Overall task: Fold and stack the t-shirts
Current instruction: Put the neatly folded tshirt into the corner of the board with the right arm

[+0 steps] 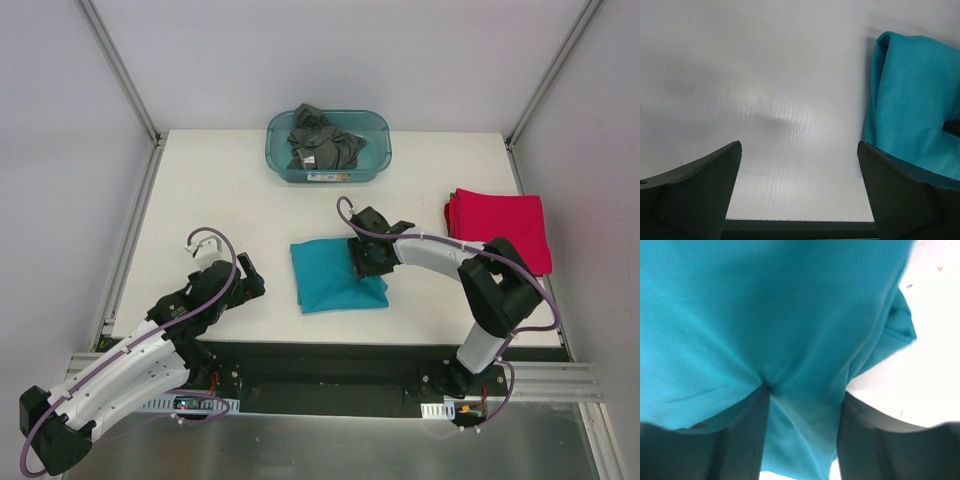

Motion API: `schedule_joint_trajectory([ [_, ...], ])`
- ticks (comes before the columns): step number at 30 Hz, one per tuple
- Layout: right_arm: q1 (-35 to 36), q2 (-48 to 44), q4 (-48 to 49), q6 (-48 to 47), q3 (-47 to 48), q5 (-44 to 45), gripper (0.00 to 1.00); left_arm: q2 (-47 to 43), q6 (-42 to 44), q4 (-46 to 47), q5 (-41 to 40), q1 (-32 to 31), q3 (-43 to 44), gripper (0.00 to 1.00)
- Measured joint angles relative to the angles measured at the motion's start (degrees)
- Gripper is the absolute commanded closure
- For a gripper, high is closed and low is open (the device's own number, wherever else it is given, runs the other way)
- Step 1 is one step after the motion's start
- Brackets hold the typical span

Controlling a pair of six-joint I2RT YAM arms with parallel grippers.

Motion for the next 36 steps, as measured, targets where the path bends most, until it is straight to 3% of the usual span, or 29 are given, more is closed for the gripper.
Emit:
schedule_joint_trajectory([
  [8,0.92,0.26,1.95,-0.22,0.11,-1.05,0.99,0.17,-1.09,-0.94,-0.17,0.0,0.0,0.01],
  [13,1.27,0.22,1.92,-4.44,0.37,1.53,0.99,1.29,-1.27,-0.96,-1.38,0.0,0.02,0.01],
  [19,0.39,-0.17,-2.16,-12.63,1.42,13.94,0.99,2.95,-1.33,-0.96,-2.78,0.0,0.02,0.01],
  [27,-7.76,-3.02,-3.32,-24.94,2.34,31.45,0.99,3.96,-2.29,-0.94,-4.81,0.02,0.02,0.01],
  [36,-13.2,-8.92,-2.93,-35.32,5.09,41.75,0.99,4.68,-2.36,-0.96,-7.41,0.39,0.02,0.01],
])
